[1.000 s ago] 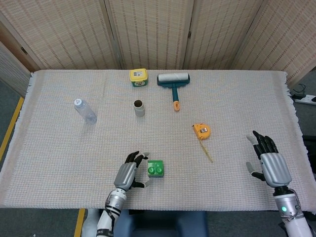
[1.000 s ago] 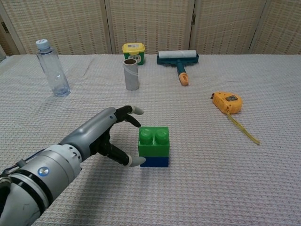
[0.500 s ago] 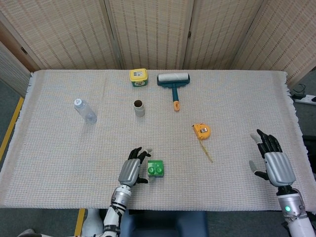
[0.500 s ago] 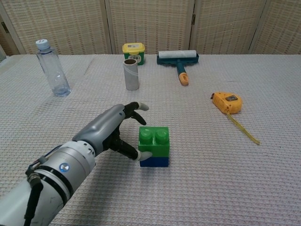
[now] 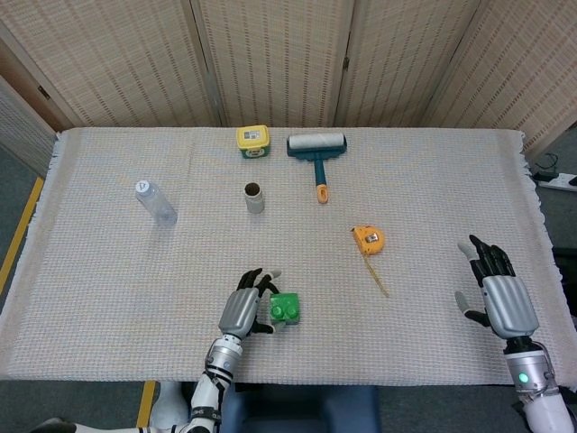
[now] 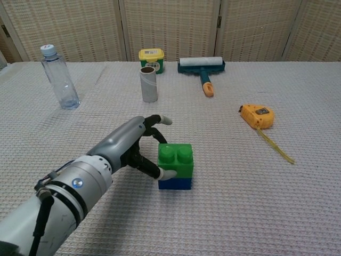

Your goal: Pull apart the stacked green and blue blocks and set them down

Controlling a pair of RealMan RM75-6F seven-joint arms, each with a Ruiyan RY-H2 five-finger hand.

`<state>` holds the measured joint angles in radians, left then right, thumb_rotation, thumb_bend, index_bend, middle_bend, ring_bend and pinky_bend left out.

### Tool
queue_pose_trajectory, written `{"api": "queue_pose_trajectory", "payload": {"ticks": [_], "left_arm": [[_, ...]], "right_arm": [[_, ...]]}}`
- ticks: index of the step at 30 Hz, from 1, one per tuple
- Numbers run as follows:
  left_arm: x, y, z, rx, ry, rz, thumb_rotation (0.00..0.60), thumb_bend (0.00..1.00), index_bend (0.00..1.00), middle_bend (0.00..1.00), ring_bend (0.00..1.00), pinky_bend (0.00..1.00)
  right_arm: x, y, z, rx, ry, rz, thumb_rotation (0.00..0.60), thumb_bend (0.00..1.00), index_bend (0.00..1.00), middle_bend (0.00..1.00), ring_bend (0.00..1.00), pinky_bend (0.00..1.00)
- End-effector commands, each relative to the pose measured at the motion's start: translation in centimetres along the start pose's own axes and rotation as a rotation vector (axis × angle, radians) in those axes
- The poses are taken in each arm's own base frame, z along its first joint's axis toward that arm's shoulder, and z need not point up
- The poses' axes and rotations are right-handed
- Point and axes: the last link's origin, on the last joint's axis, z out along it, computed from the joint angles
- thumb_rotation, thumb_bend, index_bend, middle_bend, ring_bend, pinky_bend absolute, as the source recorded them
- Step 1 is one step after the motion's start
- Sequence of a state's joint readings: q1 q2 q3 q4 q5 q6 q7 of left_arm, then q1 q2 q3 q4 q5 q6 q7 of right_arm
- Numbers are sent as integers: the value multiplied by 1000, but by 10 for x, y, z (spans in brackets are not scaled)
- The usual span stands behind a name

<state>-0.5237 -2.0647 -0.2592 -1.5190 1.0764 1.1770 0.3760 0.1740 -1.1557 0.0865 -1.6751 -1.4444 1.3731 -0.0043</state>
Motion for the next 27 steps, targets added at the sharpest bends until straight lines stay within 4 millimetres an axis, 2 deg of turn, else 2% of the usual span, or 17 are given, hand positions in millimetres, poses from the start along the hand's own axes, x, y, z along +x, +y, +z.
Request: {"api": "queue_pose_trajectory", "payload": {"ticks": [1,7,17,22,27], "left_arm": [[1,1,0,-1,2,-3,600,231,188,470,96,0],[1,0,1,4,9,-8,600,234,216,561,128,0],[4,0,2,-2,35,-13,600,236,255,658,172,0],[16,-2,3,-16,51,-40,600,237,262,671,181,0],[36,0,7,-50,62,-65,600,237,264,673,184,0]], "right_arm": [[0,0,0,-2,-1,-2,600,449,0,0,0,0],[-1,0,1,-5,0,-3,600,449,0,0,0,0],[-1,-1,1,2,1,-1,600,448,0,0,0,0],[-6,-7,6,41,-2,21,600,449,0,0,0,0],[-16,-22,21,174,-25,164,600,449,0,0,0,0]]}}
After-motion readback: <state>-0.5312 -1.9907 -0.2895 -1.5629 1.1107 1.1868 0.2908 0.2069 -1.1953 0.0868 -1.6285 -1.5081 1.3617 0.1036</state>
